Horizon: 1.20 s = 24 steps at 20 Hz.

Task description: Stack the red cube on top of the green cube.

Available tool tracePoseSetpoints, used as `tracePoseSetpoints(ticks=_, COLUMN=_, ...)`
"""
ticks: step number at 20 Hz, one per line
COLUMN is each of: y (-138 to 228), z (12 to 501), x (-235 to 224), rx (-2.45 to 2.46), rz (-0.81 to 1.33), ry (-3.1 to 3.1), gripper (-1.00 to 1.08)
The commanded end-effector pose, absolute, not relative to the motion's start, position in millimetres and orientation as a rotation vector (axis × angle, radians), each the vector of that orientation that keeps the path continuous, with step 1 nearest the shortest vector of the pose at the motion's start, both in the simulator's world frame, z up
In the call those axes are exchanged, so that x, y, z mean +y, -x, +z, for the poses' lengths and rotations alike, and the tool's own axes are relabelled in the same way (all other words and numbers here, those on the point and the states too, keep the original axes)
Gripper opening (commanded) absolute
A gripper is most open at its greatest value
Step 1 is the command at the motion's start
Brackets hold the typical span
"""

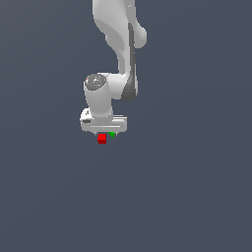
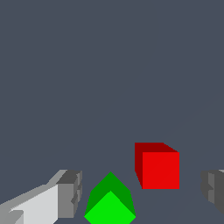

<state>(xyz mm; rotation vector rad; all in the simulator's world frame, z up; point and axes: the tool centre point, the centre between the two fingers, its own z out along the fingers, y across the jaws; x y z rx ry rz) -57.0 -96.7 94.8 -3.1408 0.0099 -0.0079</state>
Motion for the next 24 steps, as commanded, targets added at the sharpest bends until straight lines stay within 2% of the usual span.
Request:
tracePoseSetpoints(ticks=1, y=66, z=83, x=-112, rx=0.010, rz=-0.005, ry=3.141, gripper=1.00)
tracePoseSetpoints(ticks=7, y=76, z=70, x=-130, rx=0.011, rz=0.001, ry=3.142, gripper=1.00)
tracePoseSetpoints(ticks=16, y=75, z=67, x=-130, rx=0.012, rz=0.001, ry=3.142, gripper=1.00)
tracePoseSetpoints(ticks=24, y=76, z=34, x=-130, rx=0.012, rz=0.000, ry=3.142, gripper=1.00)
